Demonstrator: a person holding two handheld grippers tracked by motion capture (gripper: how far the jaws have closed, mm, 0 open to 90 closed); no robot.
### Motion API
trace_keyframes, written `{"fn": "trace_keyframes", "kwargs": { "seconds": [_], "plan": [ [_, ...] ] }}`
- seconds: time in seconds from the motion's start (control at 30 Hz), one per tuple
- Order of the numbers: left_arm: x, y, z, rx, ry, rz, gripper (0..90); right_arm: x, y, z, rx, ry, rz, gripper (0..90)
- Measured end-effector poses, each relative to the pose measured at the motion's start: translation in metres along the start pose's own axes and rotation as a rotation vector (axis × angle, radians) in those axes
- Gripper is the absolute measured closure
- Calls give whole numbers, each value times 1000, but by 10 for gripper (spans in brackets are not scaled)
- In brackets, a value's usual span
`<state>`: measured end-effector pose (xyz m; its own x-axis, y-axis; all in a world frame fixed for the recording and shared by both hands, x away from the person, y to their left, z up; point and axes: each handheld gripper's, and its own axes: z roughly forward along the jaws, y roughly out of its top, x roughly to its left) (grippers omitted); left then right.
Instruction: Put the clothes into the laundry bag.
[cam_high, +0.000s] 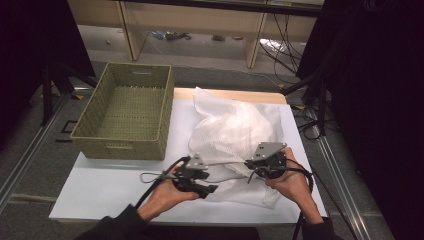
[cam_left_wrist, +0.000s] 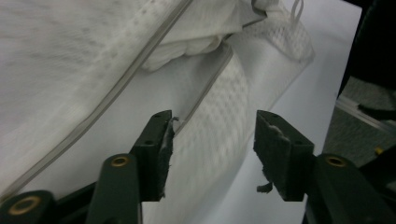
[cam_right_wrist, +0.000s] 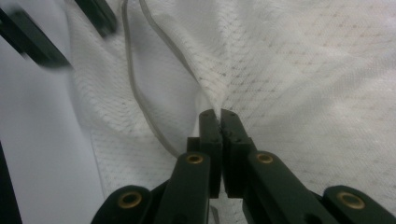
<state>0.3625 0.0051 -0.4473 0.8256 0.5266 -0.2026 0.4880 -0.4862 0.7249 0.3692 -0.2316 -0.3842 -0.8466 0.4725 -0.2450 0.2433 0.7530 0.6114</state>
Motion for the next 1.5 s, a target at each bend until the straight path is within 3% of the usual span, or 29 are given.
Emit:
{"fn": "trace_keyframes", "kwargs": {
  "seconds": [0.07, 0.1, 0.13, 0.2, 0.23, 0.27, 0.33, 0.37, 0.43, 0.47, 0.53, 0.57, 0.6, 0.63, 0.7, 0.8, 0.83, 0.9, 0.97, 1.0, 1.07, 1.13, 1.2, 1.23, 1.27, 1.33, 1.4, 1.47, 1.5],
  "plan": [
    [3, 9, 20, 76, 9, 67, 421, -2, -1, -1, 1, -13, -19, 899],
    [1, 14, 31, 57, 3, 16, 409, -2, -2, -2, 1, -7, -18, 899],
    [2, 19, 39, 50, -6, 7, 388, -1, -3, -2, -1, 2, -3, 899],
    [0, 29, 55, 26, 32, -24, 346, -3, -6, -2, 2, -9, -8, 899],
    [4, 34, 59, 66, 43, 1, 315, -3, -7, -3, 2, 2, 6, 899],
    [4, 38, 68, 17, 42, -76, 313, -4, -8, -3, 2, -10, 4, 899],
    [9, 45, 76, -20, 46, -139, 321, -3, -10, -3, 3, -5, 15, 899],
    [13, 49, 79, -17, 76, -121, 359, -4, -10, -4, 4, -3, 12, 899],
    [20, 53, 85, -27, 110, -127, 464, -5, -11, -5, 2, -4, 7, 900],
    [24, 53, 88, -58, 132, -139, 573, -4, -11, -6, 6, -13, 25, 900],
    [35, 55, 90, -133, 227, -124, 836, -5, -11, -6, 6, -13, 14, 900],
    [39, 56, 90, -141, 258, -120, 868, -5, -10, -6, 5, -15, 17, 900],
    [42, 59, 92, -204, 282, -171, 885, -5, -10, -6, 4, -15, 15, 900],
    [46, 62, 90, -232, 317, -186, 889, -5, -10, -6, 3, -15, 18, 900],
    [51, 66, 91, -249, 353, -141, 881, -6, -10, -5, 12, -32, 24, 900],
    [53, 64, 92, -202, 318, -164, 772, -8, -12, -3, 0, -21, 31, 900],
    [51, 59, 86, -151, 303, -137, 689, -11, -15, -1, 3, -18, 38, 900],
    [47, 54, 77, -104, 255, -122, 586, -12, -17, 0, 6, -17, 46, 900],
    [43, 51, 71, -100, 242, -120, 512, -12, -17, 0, 3, -18, 46, 900],
    [32, 46, 60, -62, 177, -111, 462, -12, -16, -1, 2, -20, 46, 900],
    [21, 41, 57, -10, 130, -104, 371, -12, -15, -2, 7, -24, 36, 900],
    [11, 37, 62, 0, 98, -106, 281, -11, -14, -2, 2, -20, 40, 900],
    [7, 39, 73, 10, 101, -67, 247, -9, -12, 0, 7, -14, 32, 900],
    [7, 41, 81, 7, 113, -67, 247, -8, -12, 1, 12, -19, 37, 900],
    [8, 44, 88, -5, 127, -100, 257, -7, -12, 1, 17, -10, 34, 900],
    [13, 50, 96, 17, 132, -66, 342, -7, -12, 2, 22, -16, 28, 900],
    [20, 57, 100, 5, 132, -42, 592, -7, -14, 2, 24, -11, 38, 900],
    [26, 60, 104, -46, 176, -52, 781, -9, -16, 3, 24, -9, 30, 900],
    [29, 63, 106, -78, 190, -79, 826, -10, -17, 3, 30, -18, 44, 900]
  ]
}}
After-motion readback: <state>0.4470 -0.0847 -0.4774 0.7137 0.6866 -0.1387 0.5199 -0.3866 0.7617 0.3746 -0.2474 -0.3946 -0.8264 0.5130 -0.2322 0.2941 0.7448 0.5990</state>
